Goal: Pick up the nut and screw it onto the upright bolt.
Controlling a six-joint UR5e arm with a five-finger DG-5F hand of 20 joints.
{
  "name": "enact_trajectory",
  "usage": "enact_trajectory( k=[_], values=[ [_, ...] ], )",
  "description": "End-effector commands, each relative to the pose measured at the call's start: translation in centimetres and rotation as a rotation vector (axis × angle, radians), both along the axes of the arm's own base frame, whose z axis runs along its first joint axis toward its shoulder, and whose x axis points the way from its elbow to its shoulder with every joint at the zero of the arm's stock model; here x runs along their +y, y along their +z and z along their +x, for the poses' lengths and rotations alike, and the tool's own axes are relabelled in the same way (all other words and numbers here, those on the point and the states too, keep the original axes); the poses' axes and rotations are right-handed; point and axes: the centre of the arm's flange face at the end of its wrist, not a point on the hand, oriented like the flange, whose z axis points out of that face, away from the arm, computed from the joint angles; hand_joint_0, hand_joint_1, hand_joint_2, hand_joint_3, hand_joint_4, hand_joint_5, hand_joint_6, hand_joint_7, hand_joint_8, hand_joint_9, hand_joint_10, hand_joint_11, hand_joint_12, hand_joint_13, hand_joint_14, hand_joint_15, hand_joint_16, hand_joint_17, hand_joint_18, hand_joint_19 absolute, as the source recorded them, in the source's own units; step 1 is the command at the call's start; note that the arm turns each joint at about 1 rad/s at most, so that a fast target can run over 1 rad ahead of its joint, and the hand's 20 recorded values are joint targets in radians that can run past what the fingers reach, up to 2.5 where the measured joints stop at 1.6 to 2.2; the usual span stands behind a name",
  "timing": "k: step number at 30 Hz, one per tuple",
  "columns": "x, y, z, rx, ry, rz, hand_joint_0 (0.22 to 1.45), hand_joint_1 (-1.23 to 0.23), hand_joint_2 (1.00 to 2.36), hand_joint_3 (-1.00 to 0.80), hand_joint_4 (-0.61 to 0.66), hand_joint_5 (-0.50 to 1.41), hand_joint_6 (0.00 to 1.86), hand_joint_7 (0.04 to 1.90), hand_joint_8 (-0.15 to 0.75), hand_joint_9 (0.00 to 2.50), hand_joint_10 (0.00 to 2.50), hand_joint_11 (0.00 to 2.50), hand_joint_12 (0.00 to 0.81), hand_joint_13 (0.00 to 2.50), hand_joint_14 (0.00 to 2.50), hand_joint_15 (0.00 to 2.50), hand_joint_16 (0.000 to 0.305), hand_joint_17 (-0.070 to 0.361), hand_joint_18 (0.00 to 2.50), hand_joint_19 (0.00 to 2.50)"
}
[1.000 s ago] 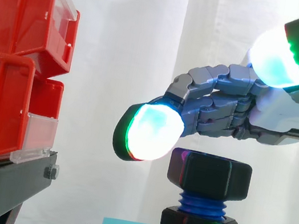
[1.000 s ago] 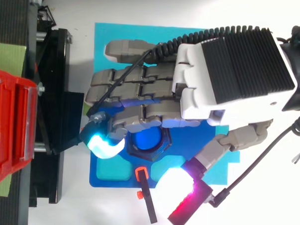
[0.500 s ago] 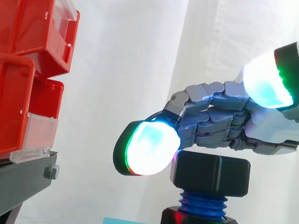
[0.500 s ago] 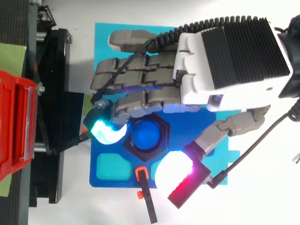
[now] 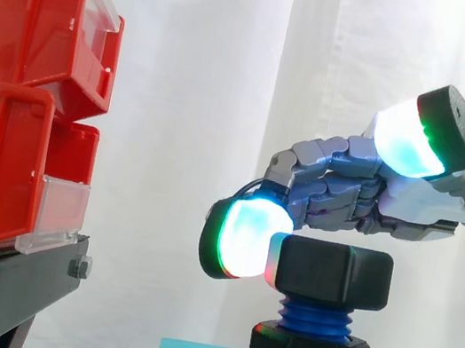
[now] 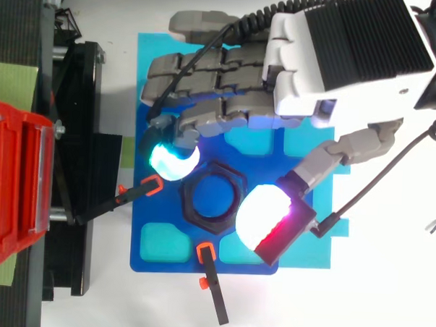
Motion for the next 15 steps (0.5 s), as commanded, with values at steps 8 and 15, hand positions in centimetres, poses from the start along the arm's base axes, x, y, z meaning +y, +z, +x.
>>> enact_trajectory(
  k=[8, 15],
  values=[
    [-2.0, 0.0, -0.4, -0.005, -0.009, -0.011, 0.46, -0.18, 1.00, -0.50, 0.23, -0.14, 0.50, 0.88, 0.226, 0.32, 0.00, 0.00, 0.224, 0.21, 0.00, 0.00, 0.022, 0.050, 0.00, 0.00],
    [-2.8, 0.1, -0.5, -0.011, -0.013, -0.017, 0.46, -0.17, 1.00, -0.50, 0.21, -0.15, 0.50, 0.79, 0.220, 0.31, 0.00, 0.00, 0.228, 0.20, 0.00, 0.00, 0.023, 0.053, 0.00, 0.00]
  ],
)
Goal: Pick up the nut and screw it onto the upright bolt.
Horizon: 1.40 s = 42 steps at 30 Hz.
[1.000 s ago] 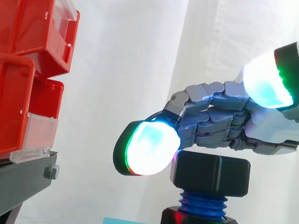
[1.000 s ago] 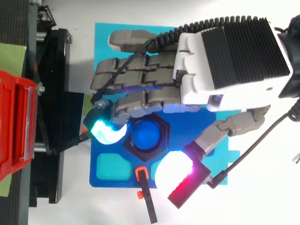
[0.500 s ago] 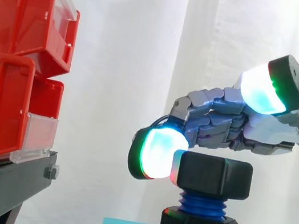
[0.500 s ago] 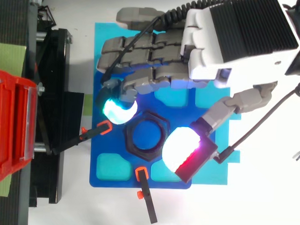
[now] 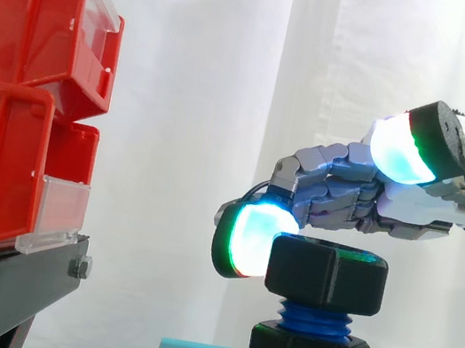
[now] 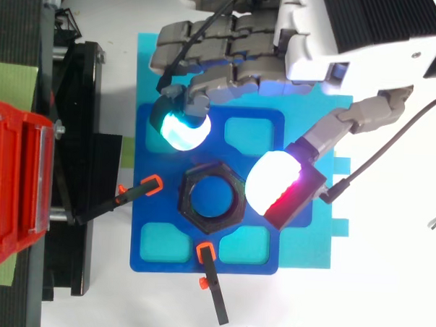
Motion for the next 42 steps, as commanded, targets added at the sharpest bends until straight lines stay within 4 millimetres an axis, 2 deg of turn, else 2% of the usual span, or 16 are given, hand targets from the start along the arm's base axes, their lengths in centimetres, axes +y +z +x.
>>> enact_trajectory(
  k=[1, 3, 8, 10, 12, 24, 30, 42],
  values=[
    [-0.4, 0.1, 0.0, -0.006, -0.004, -0.002, 0.46, -0.17, 1.00, -0.50, 0.21, -0.15, 0.50, 0.78, 0.218, 0.31, 0.00, 0.00, 0.229, 0.20, 0.00, 0.00, 0.023, 0.053, 0.00, 0.00],
    [-0.3, 0.4, 0.2, -0.020, -0.002, -0.001, 0.45, -0.16, 1.00, -0.50, 0.19, -0.17, 0.50, 0.71, 0.204, 0.28, 0.00, 0.00, 0.244, 0.16, 0.00, 0.00, 0.026, 0.057, 0.00, 0.00],
    [0.8, 2.6, 1.0, -0.035, 0.008, 0.001, 0.44, -0.14, 1.00, -0.50, 0.17, -0.18, 0.50, 0.65, 0.185, 0.21, 0.00, 0.00, 0.267, 0.09, 0.00, 0.00, 0.031, 0.070, 0.00, 0.00],
    [1.2, 2.9, 1.1, -0.028, 0.015, 0.002, 0.43, -0.13, 1.00, -0.50, 0.16, -0.18, 0.50, 0.65, 0.184, 0.20, 0.00, 0.00, 0.274, 0.07, 0.00, 0.00, 0.032, 0.073, 0.00, 0.00],
    [2.4, 2.8, 1.2, -0.014, 0.024, 0.009, 0.43, -0.13, 1.00, -0.50, 0.16, -0.18, 0.50, 0.64, 0.182, 0.18, 0.00, 0.00, 0.280, 0.06, 0.00, 0.00, 0.034, 0.077, 0.00, 0.00],
    [5.0, 2.2, 1.4, 0.005, 0.031, 0.013, 0.42, -0.09, 1.00, -0.50, 0.14, -0.18, 0.50, 0.63, 0.173, 0.15, 0.00, 0.00, 0.288, 0.02, 0.00, 0.00, 0.036, 0.082, 0.00, 0.00],
    [5.3, 2.2, 1.4, 0.005, 0.036, 0.013, 0.43, -0.09, 1.00, -0.50, 0.15, -0.18, 0.50, 0.63, 0.173, 0.15, 0.00, 0.00, 0.288, 0.02, 0.00, 0.00, 0.036, 0.082, 0.00, 0.00],
    [5.4, 1.0, 1.1, 0.014, 0.038, 0.016, 0.44, -0.13, 1.00, -0.50, 0.20, -0.15, 0.50, 0.87, 0.210, 0.24, 0.00, 0.00, 0.267, 0.11, 0.00, 0.00, 0.031, 0.070, 0.00, 0.00]
  ],
)
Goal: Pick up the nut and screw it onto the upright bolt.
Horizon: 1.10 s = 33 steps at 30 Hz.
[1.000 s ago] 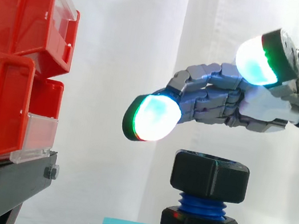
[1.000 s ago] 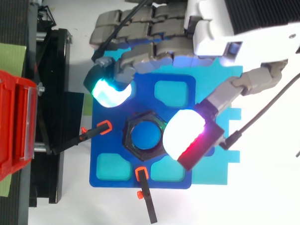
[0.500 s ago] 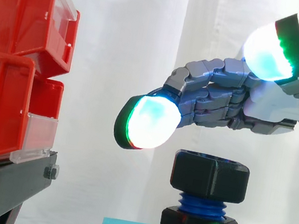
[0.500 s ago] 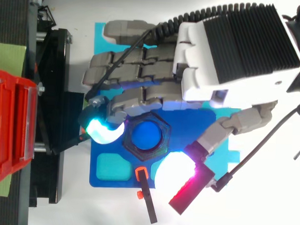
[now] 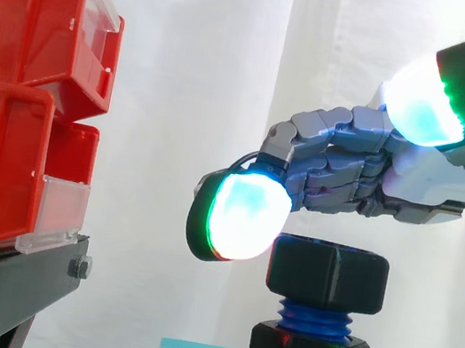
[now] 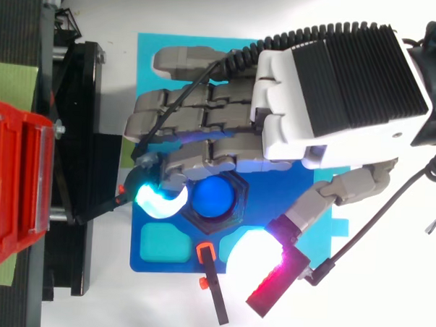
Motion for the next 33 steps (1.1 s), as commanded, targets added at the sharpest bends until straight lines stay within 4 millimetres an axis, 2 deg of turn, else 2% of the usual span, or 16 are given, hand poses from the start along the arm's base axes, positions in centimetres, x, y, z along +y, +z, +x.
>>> enact_trajectory(
  k=[1, 3, 11, 26, 33],
  values=[
    [0.1, -0.1, 0.0, 0.000, 0.001, 0.002, 0.44, -0.13, 1.00, -0.50, 0.20, -0.15, 0.50, 0.88, 0.211, 0.24, 0.00, 0.00, 0.266, 0.11, 0.00, 0.00, 0.031, 0.069, 0.00, 0.00],
    [0.1, -0.1, 0.0, -0.001, 0.001, 0.006, 0.44, -0.16, 1.00, -0.50, 0.21, -0.14, 0.50, 1.01, 0.215, 0.27, 0.00, 0.00, 0.259, 0.14, 0.00, 0.00, 0.029, 0.065, 0.00, 0.00],
    [-0.6, -0.1, -0.1, -0.003, -0.005, 0.005, 0.44, -0.23, 1.00, -0.50, 0.20, -0.13, 0.50, 1.17, 0.229, 0.34, 0.00, 0.00, 0.247, 0.19, 0.00, 0.00, 0.027, 0.060, 0.00, 0.00],
    [-1.9, -0.2, -0.3, 0.001, -0.019, 0.003, 0.45, -0.23, 1.00, -0.50, 0.20, -0.10, 0.50, 1.29, 0.236, 0.40, 0.00, 0.00, 0.239, 0.24, 0.00, 0.00, 0.024, 0.055, 0.00, 0.00],
    [-2.4, -0.1, -0.3, -0.001, -0.023, 0.000, 0.46, -0.24, 1.00, -0.50, 0.21, -0.09, 0.54, 1.27, 0.245, 0.48, 0.00, 0.00, 0.226, 0.30, 0.00, 0.00, 0.021, 0.048, 0.00, 0.00]
  ],
)
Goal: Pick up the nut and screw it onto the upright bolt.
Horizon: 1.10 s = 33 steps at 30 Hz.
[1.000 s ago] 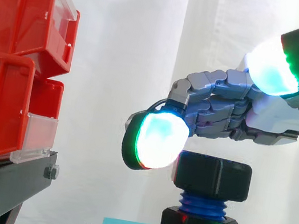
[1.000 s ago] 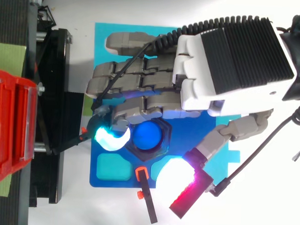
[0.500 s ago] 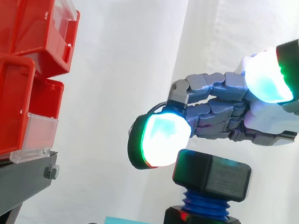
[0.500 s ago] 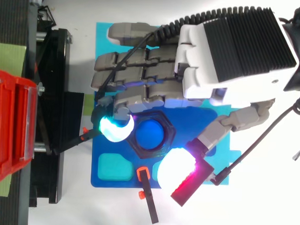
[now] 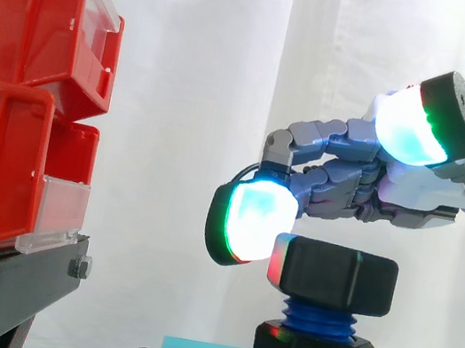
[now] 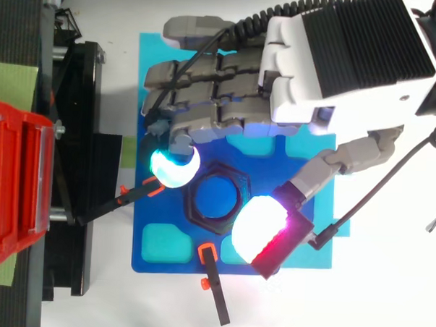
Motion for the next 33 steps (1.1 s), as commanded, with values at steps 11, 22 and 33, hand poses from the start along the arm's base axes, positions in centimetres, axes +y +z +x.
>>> enact_trajectory(
  k=[11, 22, 33],
  values=[
    [-1.2, 0.0, -0.2, -0.002, -0.003, -0.009, 0.47, -0.28, 1.00, -0.50, 0.20, -0.06, 0.58, 1.24, 0.254, 0.63, 0.00, 0.00, 0.201, 0.41, 0.00, 0.00, 0.016, 0.036, 0.04, 0.00],
    [-2.3, 0.0, -0.5, -0.005, 0.000, -0.024, 0.49, -0.27, 1.00, -0.50, 0.19, -0.01, 0.58, 1.30, 0.262, 0.84, 0.00, 0.00, 0.173, 0.55, 0.00, 0.00, 0.010, 0.023, 0.18, 0.00],
    [-2.5, 0.0, -0.6, -0.006, 0.005, -0.022, 0.51, -0.32, 1.00, -0.50, 0.04, 0.06, 0.58, 1.25, 0.176, 1.28, 0.00, 0.00, 0.101, 0.85, 0.00, 0.00, 0.000, 0.000, 0.49, 0.00]
  ],
)
